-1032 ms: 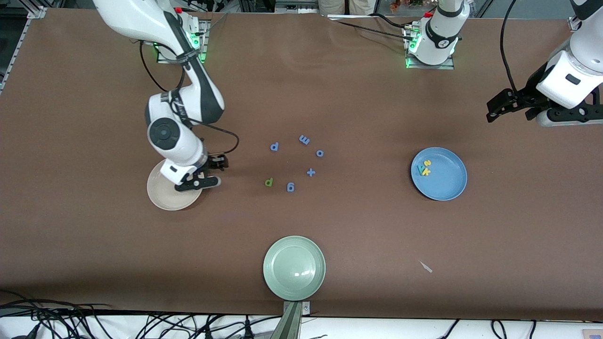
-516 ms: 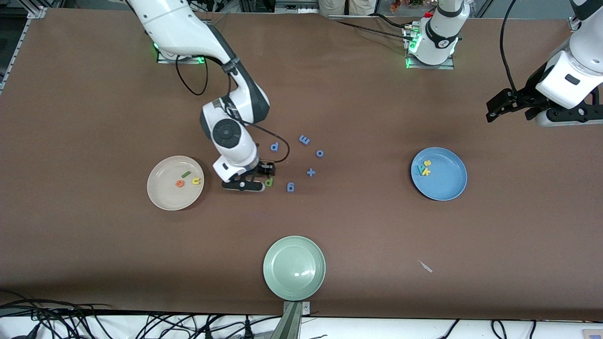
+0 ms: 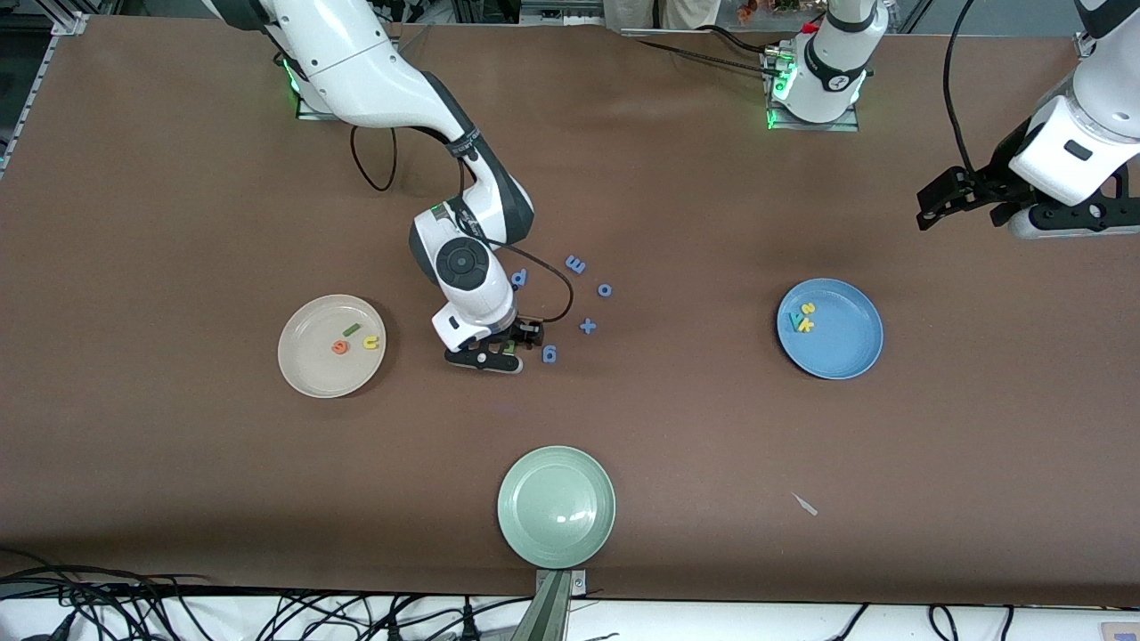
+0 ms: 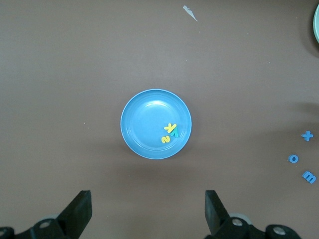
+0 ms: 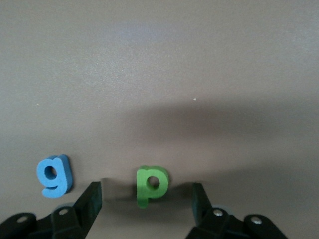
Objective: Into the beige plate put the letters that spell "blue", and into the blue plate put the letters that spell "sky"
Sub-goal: 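Carry the green p onto the white plate and open the right gripper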
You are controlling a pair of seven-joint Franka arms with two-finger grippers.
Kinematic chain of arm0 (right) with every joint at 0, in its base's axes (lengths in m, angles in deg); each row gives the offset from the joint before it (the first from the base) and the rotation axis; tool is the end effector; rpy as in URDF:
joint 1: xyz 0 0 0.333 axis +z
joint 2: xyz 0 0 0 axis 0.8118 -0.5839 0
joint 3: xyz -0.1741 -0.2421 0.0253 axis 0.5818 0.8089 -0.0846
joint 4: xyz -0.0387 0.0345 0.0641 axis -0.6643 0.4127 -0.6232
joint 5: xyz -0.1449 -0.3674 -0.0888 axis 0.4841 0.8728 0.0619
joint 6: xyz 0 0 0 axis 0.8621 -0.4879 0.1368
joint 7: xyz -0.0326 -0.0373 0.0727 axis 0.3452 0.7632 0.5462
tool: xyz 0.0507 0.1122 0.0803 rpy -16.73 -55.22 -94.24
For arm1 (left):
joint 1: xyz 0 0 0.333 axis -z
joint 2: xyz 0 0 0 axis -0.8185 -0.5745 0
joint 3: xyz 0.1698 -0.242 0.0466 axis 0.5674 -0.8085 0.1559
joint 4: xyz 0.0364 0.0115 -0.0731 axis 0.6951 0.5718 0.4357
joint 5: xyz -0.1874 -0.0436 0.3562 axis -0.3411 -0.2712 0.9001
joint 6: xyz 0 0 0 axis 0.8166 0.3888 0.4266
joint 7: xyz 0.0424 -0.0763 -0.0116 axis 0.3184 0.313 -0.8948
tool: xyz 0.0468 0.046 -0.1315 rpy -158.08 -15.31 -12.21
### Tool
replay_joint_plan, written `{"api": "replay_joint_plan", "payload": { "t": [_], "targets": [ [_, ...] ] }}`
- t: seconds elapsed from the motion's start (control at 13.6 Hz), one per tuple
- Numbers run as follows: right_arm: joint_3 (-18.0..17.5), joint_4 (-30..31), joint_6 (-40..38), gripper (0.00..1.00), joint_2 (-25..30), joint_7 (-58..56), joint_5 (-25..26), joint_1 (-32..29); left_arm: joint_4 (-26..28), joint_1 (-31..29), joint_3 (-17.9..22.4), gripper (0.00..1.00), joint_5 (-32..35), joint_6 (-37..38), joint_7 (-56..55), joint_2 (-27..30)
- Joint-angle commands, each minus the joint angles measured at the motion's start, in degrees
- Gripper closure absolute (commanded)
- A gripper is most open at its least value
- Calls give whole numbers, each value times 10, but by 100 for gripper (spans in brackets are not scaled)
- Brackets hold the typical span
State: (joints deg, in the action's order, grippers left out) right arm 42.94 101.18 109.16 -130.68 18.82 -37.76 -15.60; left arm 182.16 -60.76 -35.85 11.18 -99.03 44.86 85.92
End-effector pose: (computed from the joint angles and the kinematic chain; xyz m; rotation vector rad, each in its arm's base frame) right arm 0.5749 0.4036 0.1154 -3.0733 0.2388 -0.0419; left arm 0.5454 -0.0426 0.5245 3.1293 0.1346 -0.0184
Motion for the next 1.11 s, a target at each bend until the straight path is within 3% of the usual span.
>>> {"api": "replay_joint_plan", "payload": {
  "t": [0.0, 0.29, 0.44, 0.81, 1.03],
  "targets": [
    [3, -17, 0, 29, -10, 9, 7, 3, -13, 0, 0, 0, -10, 15, 7, -4],
    [5, -12, -2, 78, -6, 0, 16, 3, -14, 1, -1, 0, -10, 15, 7, -4],
    [8, -10, -7, 96, -2, -13, 16, 3, -14, 3, -3, 0, -10, 15, 7, -4],
    [53, 3, -149, 98, 80, -163, 14, -18, -14, 3, -2, 0, -9, 15, 7, -4],
    [82, 80, -176, 98, 155, -303, 16, -47, -14, 3, -2, 0, -9, 15, 8, -5]
  ]
}}
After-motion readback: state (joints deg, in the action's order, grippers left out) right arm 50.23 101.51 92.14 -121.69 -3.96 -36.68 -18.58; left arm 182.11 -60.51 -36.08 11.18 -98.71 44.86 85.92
